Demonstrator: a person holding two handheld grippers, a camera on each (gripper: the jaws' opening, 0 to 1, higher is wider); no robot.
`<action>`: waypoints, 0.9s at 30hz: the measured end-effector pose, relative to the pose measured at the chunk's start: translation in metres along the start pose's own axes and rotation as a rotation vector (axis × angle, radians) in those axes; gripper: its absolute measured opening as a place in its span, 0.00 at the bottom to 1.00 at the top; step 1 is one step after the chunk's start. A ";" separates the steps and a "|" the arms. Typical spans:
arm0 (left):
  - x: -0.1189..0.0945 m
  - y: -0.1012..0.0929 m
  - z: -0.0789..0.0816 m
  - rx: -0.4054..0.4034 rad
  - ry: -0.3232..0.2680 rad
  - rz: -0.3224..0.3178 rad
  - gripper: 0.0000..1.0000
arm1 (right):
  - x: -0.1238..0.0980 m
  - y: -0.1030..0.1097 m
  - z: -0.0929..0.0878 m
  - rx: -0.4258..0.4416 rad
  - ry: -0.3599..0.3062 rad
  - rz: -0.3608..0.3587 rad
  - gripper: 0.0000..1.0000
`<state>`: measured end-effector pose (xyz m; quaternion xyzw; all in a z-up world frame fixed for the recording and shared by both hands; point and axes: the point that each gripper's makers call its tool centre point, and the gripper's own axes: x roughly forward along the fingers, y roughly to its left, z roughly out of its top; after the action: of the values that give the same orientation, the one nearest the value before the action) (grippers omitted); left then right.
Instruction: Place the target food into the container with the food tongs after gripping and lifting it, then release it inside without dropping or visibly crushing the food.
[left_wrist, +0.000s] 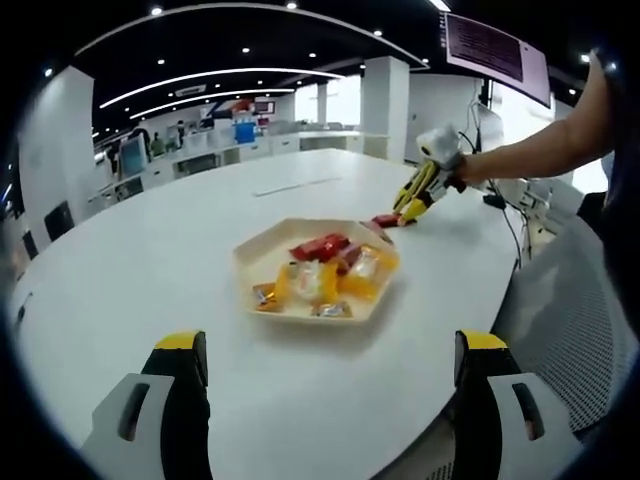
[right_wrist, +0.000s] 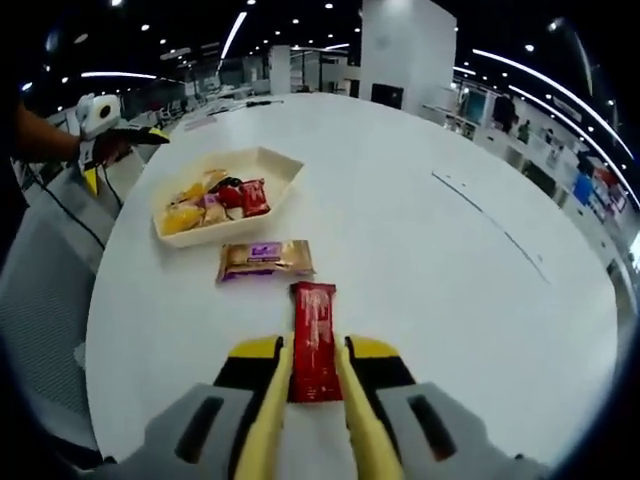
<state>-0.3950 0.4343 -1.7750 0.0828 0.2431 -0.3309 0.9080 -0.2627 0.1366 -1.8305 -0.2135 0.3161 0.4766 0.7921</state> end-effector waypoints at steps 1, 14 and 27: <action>0.000 0.000 0.000 0.001 -0.002 0.002 1.00 | -0.002 0.001 0.001 0.005 -0.002 0.000 0.23; -0.003 0.002 0.010 -0.003 -0.046 0.007 1.00 | -0.036 -0.015 0.017 0.100 -0.033 -0.072 0.24; -0.006 0.001 0.013 -0.002 -0.070 0.002 1.00 | -0.050 -0.015 0.038 0.115 -0.034 -0.103 0.24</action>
<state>-0.3930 0.4343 -1.7610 0.0703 0.2115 -0.3324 0.9164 -0.2549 0.1229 -1.7674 -0.1753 0.3183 0.4199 0.8317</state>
